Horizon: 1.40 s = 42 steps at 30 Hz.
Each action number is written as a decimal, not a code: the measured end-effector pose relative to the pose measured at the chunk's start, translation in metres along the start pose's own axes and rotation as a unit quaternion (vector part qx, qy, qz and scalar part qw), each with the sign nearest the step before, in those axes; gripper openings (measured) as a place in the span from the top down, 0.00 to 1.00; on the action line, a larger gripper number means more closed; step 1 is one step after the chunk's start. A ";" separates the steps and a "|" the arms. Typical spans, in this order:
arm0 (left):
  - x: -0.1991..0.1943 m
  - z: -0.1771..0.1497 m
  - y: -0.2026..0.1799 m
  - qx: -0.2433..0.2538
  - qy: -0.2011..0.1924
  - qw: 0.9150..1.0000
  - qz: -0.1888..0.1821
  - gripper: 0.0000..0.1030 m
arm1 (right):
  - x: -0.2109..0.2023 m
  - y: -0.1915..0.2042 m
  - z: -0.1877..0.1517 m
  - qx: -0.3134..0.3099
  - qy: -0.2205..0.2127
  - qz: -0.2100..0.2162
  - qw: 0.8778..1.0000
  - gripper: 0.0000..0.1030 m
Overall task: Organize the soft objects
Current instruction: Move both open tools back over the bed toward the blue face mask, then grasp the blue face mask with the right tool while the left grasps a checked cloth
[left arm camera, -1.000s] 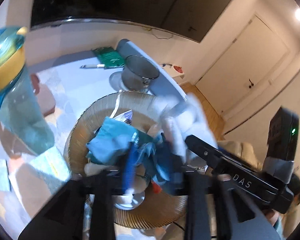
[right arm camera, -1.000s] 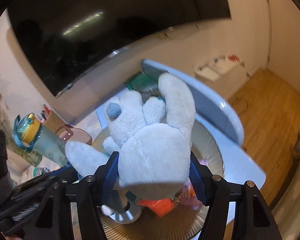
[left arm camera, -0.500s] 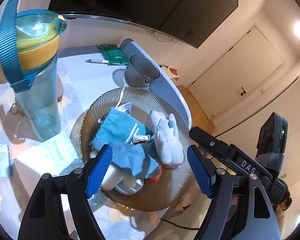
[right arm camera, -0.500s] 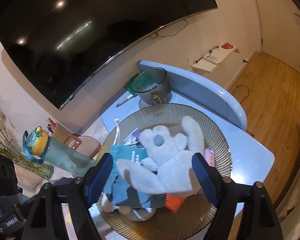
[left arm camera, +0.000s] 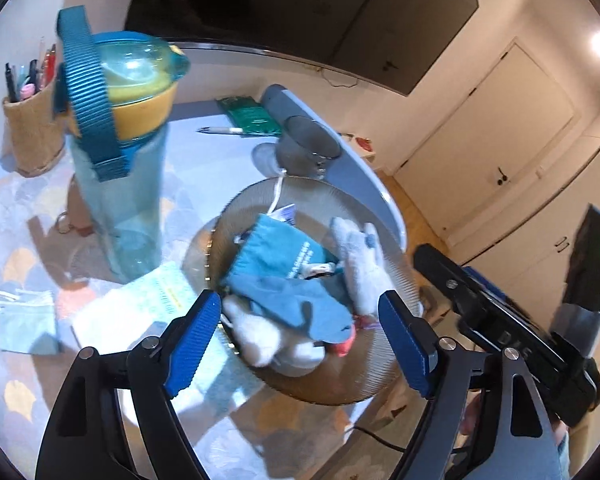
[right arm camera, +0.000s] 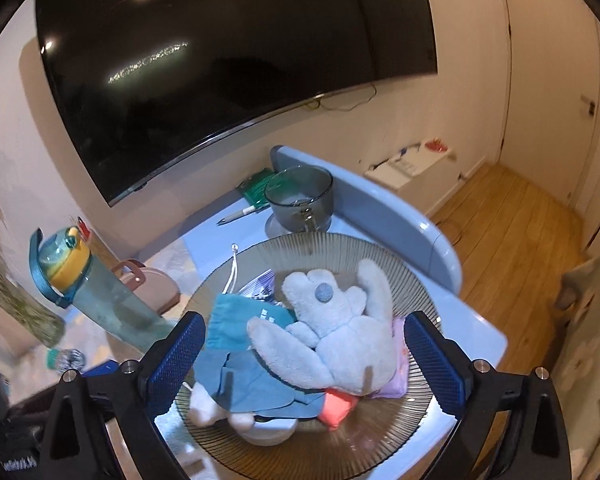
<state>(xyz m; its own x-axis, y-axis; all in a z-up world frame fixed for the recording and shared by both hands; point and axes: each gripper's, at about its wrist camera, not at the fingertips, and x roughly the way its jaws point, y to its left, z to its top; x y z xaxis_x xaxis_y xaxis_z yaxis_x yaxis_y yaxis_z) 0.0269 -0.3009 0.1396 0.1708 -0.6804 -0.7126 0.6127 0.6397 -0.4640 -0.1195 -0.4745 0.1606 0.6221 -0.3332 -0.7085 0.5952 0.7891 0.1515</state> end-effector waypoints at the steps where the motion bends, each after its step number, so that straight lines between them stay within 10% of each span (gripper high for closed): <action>1: -0.001 0.000 0.002 -0.003 0.002 1.000 -0.002 0.23 | -0.002 0.002 0.000 -0.002 -0.003 -0.004 1.000 0.03; 10: -0.016 -0.003 0.010 -0.007 0.004 1.000 -0.021 0.22 | -0.018 0.016 0.000 -0.015 -0.019 -0.003 1.000 0.03; 15: -0.063 -0.007 0.039 -0.023 -0.069 0.997 -0.035 0.22 | -0.038 0.038 0.005 -0.018 -0.065 0.061 0.996 0.03; 20: -0.114 -0.025 0.112 -0.081 -0.116 0.989 0.045 0.22 | -0.045 0.088 0.000 -0.074 -0.073 0.148 0.984 0.02; 24: -0.151 -0.057 0.195 -0.177 -0.131 0.965 0.141 0.22 | -0.034 0.149 -0.023 -0.141 -0.034 0.226 0.963 0.02; 31: -0.167 -0.132 0.301 -0.309 -0.096 0.898 0.297 0.22 | 0.023 0.273 -0.099 -0.305 0.062 0.296 0.903 0.02; 38: -0.153 -0.151 0.315 -0.314 -0.086 0.891 0.317 0.22 | 0.105 0.321 -0.135 -0.355 0.133 0.224 0.898 0.02; 42: -0.146 -0.141 0.315 -0.302 -0.097 0.900 0.298 0.24 | 0.127 0.327 -0.147 -0.405 0.132 0.178 0.887 0.02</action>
<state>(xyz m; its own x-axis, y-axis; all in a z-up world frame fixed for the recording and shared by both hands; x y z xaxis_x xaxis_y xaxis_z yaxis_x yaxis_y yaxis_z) 0.0861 0.0501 0.0236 0.4971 -0.1638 -0.8521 -0.1538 0.9498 -0.2724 0.0793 -0.1823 0.0189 0.4928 0.0592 -0.8681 -0.2417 0.9677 -0.0712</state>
